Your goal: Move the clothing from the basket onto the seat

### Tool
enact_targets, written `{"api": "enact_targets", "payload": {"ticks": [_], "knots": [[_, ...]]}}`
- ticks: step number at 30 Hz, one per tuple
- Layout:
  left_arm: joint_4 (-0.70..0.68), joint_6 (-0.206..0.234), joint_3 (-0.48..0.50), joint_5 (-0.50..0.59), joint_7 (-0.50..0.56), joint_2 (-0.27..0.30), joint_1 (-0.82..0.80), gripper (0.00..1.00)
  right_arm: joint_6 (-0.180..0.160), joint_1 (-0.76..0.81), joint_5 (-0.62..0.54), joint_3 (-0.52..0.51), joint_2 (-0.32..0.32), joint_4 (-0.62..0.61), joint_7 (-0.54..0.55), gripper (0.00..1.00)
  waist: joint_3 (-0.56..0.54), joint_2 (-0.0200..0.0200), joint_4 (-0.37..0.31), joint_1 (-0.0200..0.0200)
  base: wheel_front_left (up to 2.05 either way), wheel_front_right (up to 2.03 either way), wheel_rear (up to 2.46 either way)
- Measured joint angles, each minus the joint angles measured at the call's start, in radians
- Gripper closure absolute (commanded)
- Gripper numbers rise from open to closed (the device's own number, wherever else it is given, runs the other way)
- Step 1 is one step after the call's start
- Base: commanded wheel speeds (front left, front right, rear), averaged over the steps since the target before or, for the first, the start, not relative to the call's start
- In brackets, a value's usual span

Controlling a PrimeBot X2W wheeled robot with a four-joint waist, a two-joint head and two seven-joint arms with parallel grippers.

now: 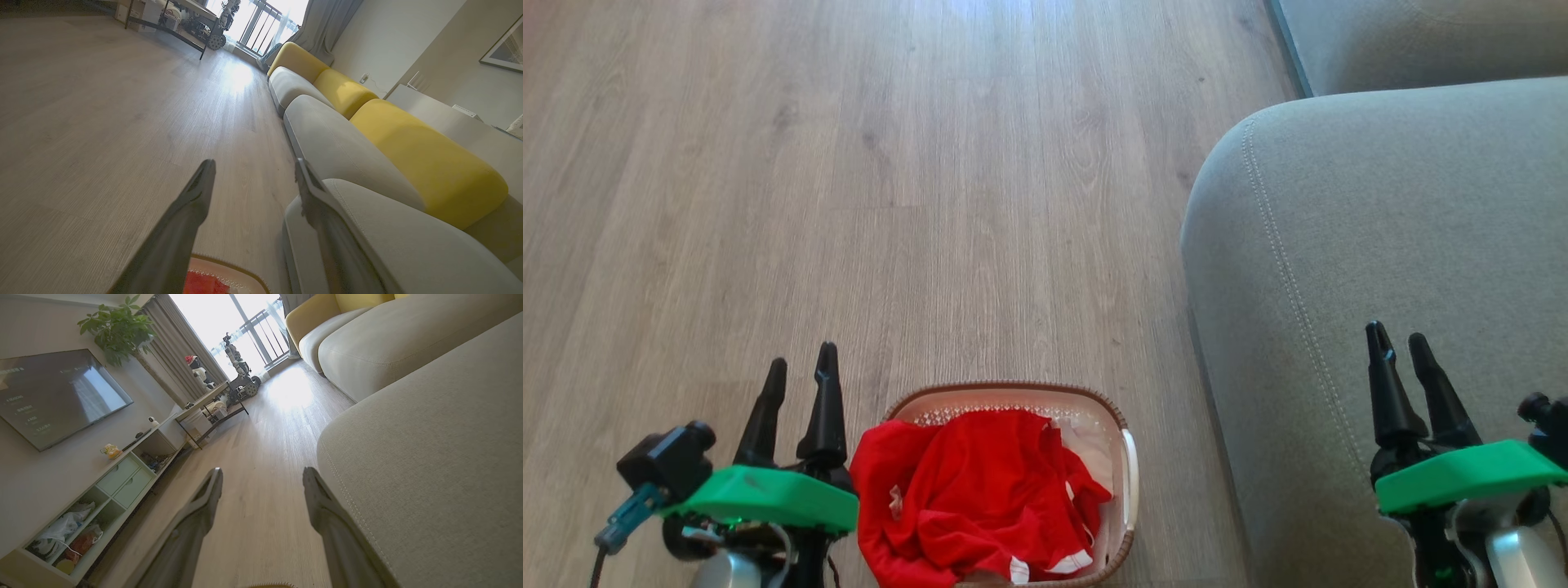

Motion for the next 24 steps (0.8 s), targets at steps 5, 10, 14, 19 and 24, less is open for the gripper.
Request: {"api": "enact_targets", "payload": {"ticks": [5, 10, 14, 19, 24], "knots": [[-0.014, 0.007, -0.005, 0.06, -0.013, 0.0, 0.0, 0.0, 0.0, 0.0, -0.054, 0.005, 0.0, -0.001, -0.012, 0.0, 0.001, 0.0, 0.0, 0.0, 0.0, 0.0, 0.0], [-0.02, 0.014, -0.01, 0.107, -0.025, 0.0, 0.0, 0.0, 0.0, 0.0, -0.096, 0.01, 0.0, -0.004, -0.028, 0.0, 0.001, 0.0, 0.0, 0.0, 0.0, 0.0, 0.0], [-0.029, 0.015, -0.02, 0.151, -0.035, 0.001, 0.0, 0.0, 0.0, 0.0, -0.134, 0.016, -0.001, -0.008, -0.038, 0.0, 0.001, 0.0, 0.001, 0.0, 0.0, 0.0, 0.0], [-0.041, 0.024, -0.029, 0.207, -0.052, 0.001, 0.0, 0.0, 0.0, 0.0, -0.184, 0.022, -0.002, -0.016, -0.054, 0.0, 0.001, 0.0, 0.002, 0.0, 0.0, 0.0, 0.0], [-0.051, 0.031, -0.034, 0.264, -0.066, 0.001, 0.0, 0.0, 0.0, 0.0, -0.233, 0.024, -0.003, -0.019, -0.069, 0.0, 0.001, 0.0, 0.002, 0.0, 0.0, 0.0, 0.0]]}}
